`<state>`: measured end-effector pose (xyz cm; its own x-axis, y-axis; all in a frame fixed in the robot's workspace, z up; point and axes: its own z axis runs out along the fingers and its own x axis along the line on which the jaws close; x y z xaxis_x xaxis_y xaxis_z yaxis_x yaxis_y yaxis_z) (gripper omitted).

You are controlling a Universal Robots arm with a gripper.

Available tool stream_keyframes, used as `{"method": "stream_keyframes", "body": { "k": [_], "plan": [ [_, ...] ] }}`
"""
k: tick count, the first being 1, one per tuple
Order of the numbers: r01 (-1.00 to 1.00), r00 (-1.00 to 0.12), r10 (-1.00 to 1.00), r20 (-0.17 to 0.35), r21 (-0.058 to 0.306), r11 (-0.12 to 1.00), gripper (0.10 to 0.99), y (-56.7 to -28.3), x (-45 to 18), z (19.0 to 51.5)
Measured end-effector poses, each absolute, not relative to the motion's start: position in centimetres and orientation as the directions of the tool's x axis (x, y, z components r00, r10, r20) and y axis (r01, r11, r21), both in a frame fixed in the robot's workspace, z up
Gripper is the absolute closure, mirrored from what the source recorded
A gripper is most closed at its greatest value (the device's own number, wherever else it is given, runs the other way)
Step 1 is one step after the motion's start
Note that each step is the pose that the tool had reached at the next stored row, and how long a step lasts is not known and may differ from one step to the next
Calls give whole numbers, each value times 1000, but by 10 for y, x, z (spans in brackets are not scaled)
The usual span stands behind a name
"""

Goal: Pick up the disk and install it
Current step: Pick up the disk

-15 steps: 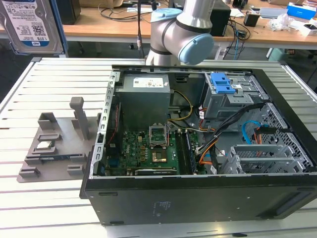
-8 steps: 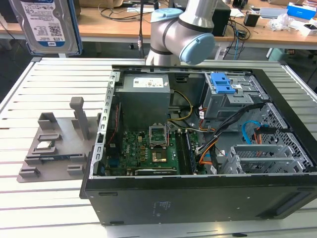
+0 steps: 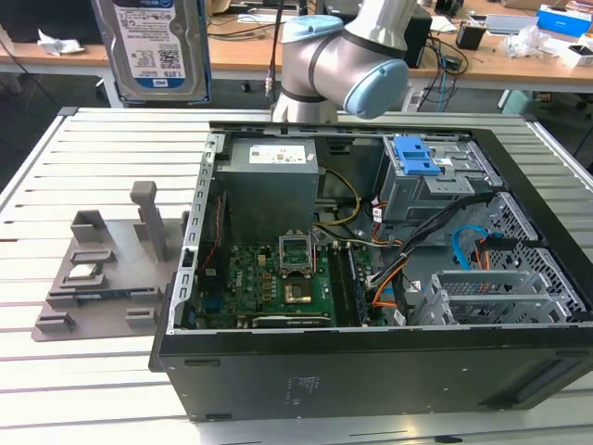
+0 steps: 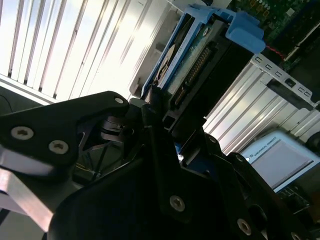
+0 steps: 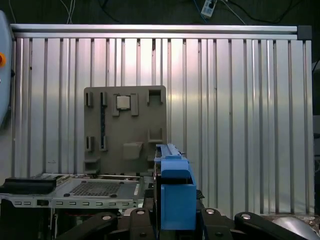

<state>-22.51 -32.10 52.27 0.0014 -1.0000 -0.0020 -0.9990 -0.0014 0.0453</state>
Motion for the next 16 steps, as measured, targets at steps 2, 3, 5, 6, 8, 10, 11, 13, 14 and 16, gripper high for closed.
{"method": "stream_keyframes", "body": {
  "k": [2, 3, 5, 6, 8, 10, 11, 13, 14, 16],
  "plan": [
    [-999, 1, -1000, -2, 45, -1, 722, -321, -208, 523],
    [-999, 1, -1000, -2, 45, -1, 722, -321, -194, 523],
    [-999, 1, -1000, -2, 45, -1, 722, -321, -176, 523],
    [-999, 1, -1000, -2, 45, -1, 722, -321, -164, 523],
    [-999, 1, -1000, -2, 46, -1, 722, -321, -154, 523],
    [-999, 1, -1000, -2, 46, -1, 722, -321, -137, 523],
    [-999, 1, -1000, -2, 46, -1, 722, -321, -132, 523],
    [-999, 1, -1000, -2, 46, -1, 722, -321, -124, 523],
    [-999, 1, -1000, -2, 46, -1, 722, -321, -119, 523],
    [-999, 1, -1000, -2, 46, -1, 722, -321, -108, 523]
  ]
}}
